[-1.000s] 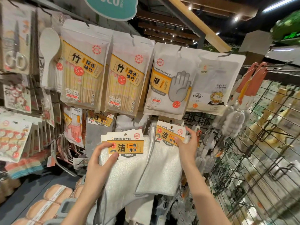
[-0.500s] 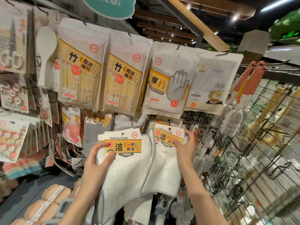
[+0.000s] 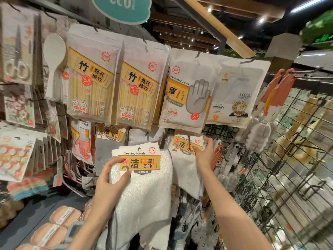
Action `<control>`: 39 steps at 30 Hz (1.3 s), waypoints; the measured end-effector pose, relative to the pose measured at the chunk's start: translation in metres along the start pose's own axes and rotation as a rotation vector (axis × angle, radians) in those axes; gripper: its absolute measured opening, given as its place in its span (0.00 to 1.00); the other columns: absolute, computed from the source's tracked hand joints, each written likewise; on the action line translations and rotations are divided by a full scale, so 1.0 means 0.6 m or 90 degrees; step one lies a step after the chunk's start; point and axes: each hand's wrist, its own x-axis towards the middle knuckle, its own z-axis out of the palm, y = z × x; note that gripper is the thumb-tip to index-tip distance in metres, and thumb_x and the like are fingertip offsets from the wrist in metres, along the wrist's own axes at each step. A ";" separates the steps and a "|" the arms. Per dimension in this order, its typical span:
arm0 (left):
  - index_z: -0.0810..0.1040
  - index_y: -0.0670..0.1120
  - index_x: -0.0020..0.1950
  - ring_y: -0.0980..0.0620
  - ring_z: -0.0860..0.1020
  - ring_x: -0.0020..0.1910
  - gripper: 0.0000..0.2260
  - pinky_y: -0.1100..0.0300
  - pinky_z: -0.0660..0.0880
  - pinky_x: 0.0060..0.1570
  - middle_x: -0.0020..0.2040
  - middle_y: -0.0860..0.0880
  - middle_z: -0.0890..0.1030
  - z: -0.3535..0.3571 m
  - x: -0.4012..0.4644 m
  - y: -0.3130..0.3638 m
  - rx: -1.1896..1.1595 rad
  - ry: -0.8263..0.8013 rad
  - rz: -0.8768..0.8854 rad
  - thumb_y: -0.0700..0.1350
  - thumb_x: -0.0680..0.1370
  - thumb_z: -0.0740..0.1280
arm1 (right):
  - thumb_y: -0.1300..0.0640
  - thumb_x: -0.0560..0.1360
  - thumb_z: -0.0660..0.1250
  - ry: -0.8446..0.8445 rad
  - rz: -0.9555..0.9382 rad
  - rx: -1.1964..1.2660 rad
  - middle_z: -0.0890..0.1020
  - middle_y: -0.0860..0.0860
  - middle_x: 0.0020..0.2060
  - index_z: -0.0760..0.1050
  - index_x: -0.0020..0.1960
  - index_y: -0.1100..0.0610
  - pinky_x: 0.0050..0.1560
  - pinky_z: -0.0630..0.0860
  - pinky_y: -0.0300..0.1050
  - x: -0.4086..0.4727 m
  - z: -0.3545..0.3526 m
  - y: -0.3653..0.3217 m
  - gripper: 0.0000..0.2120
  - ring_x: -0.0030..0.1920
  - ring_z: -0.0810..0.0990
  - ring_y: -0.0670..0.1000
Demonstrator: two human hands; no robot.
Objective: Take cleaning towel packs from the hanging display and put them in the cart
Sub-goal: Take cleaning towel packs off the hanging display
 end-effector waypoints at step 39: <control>0.73 0.56 0.59 0.72 0.73 0.54 0.20 0.69 0.71 0.50 0.53 0.72 0.74 0.014 -0.041 0.031 -0.093 -0.046 -0.023 0.39 0.72 0.72 | 0.63 0.67 0.75 -0.265 -0.041 0.023 0.75 0.38 0.40 0.69 0.50 0.53 0.42 0.75 0.34 -0.194 -0.022 -0.117 0.19 0.39 0.75 0.36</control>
